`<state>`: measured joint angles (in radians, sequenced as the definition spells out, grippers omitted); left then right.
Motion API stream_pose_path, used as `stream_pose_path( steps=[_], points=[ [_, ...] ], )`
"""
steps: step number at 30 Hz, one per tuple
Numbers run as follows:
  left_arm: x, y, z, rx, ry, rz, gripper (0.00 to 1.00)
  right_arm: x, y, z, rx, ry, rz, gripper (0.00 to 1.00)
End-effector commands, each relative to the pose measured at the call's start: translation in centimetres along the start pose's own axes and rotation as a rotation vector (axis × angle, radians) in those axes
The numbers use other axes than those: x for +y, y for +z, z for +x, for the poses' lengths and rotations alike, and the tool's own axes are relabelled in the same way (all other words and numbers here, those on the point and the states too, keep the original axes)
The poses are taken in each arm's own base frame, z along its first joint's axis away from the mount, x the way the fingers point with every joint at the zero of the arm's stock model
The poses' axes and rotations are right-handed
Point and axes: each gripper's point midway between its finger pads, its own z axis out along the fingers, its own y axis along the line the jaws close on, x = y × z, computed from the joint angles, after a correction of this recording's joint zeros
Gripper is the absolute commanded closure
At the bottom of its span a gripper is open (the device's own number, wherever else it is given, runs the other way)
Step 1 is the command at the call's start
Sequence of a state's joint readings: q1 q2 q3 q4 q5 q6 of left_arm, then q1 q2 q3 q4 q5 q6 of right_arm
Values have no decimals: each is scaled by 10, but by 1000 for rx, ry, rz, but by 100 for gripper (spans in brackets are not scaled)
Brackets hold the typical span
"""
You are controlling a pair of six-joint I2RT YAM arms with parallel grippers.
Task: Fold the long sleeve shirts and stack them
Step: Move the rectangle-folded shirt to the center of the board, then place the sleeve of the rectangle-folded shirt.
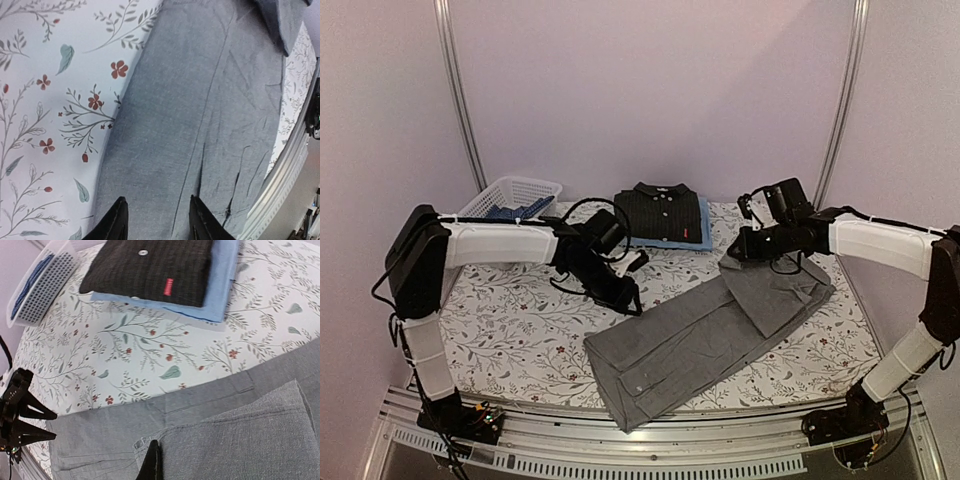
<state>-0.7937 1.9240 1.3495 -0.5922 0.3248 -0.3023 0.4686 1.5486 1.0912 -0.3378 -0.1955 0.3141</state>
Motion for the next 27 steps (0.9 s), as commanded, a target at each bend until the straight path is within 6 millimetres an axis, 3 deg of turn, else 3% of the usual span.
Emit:
stream_pose_path(
  steps=[1, 4, 10, 16, 23, 27],
  points=[
    [-31, -56, -41, -184, 70, 72, 58, 62, -6, 14, 53, -172, -117, 100],
    [-42, -67, -47, -226, 83, 114, 57, 99, 6, 31, 107, -251, -193, 100],
    [-49, -72, -39, -252, 76, 173, 54, 147, 21, 49, 149, -278, -295, 100],
    [-45, -70, -30, -274, 48, 178, 53, 165, 39, 67, 216, -293, -347, 100],
    [-35, -56, -14, -271, -43, 188, 53, 170, 59, 114, 354, -315, -345, 100],
    [-21, -49, -4, -259, -98, 139, 53, 174, 60, 133, 417, -329, -369, 100]
  ],
)
